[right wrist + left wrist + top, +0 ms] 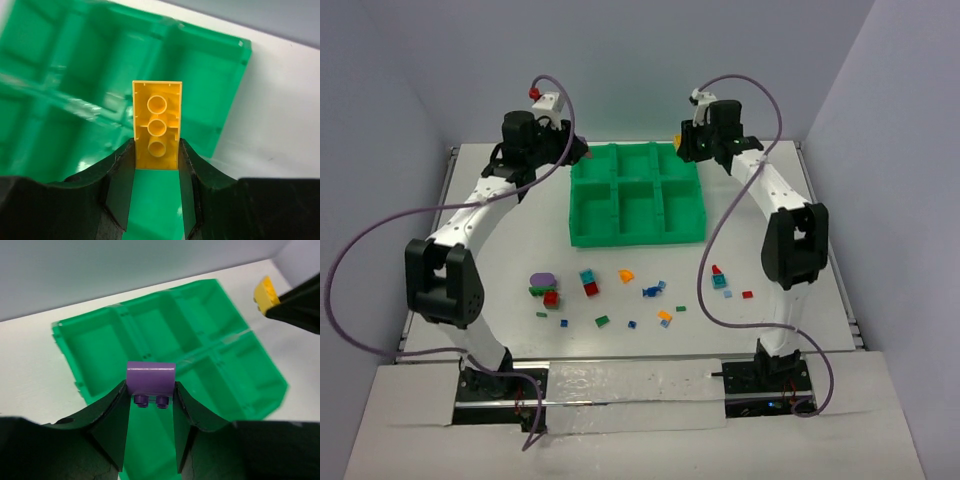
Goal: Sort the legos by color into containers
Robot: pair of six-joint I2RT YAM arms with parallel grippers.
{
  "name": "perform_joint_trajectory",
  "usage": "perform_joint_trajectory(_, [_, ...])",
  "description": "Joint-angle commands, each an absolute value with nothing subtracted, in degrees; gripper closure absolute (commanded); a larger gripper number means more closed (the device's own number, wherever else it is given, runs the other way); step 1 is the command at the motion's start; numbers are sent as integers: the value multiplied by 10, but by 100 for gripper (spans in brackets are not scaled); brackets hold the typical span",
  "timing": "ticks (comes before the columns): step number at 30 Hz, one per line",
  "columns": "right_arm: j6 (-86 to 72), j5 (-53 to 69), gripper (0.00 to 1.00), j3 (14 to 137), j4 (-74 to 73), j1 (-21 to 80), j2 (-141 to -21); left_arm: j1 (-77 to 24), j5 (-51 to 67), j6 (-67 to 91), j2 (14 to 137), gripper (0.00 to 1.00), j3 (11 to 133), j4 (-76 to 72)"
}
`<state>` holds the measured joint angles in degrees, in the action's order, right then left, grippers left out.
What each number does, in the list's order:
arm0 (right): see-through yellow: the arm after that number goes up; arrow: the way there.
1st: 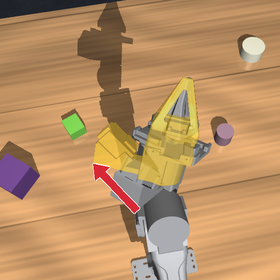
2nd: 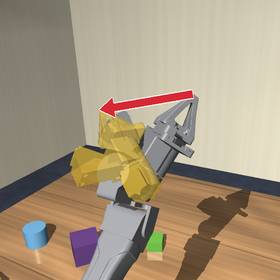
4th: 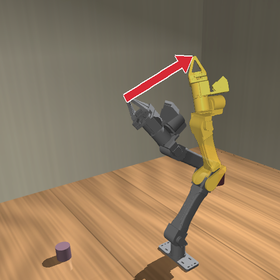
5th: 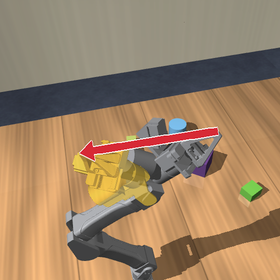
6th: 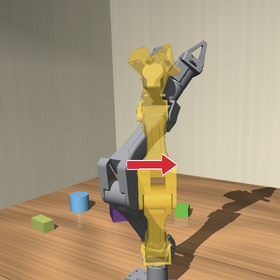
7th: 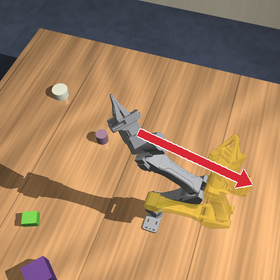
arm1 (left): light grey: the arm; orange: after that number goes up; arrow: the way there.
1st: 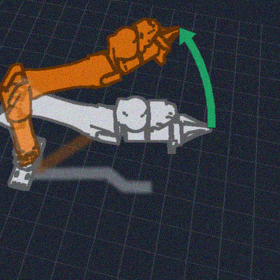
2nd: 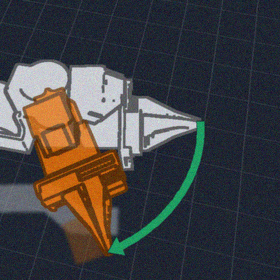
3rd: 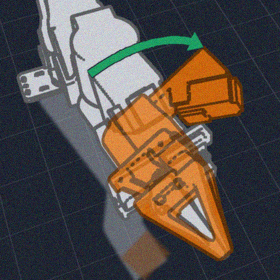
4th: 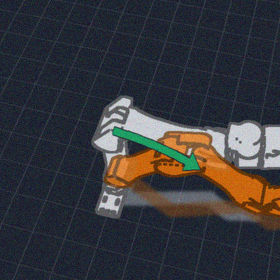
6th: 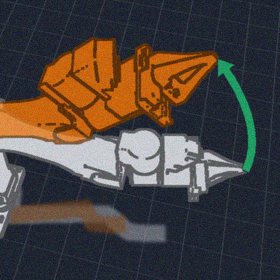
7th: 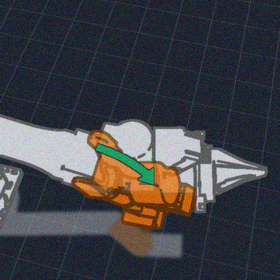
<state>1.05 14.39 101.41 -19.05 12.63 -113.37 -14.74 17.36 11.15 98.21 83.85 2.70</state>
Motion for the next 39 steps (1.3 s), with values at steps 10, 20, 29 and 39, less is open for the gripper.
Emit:
perform_joint_trajectory(10, [38,85,100,1179,-161,137,-1301,-149,90,91,1139,98,968,-21])
perform_joint_trajectory(20, [34,69,98,1209,-155,139,-1336,-149,78,76,1208,89,1012,-11])
perform_joint_trajectory(29, [32,68,63,1230,-157,141,-1350,-149,73,72,1250,78,1051,-2])
perform_joint_trajectory(39, [25,75,30,1230,-154,140,-1342,-150,78,72,1257,36,1099,36])
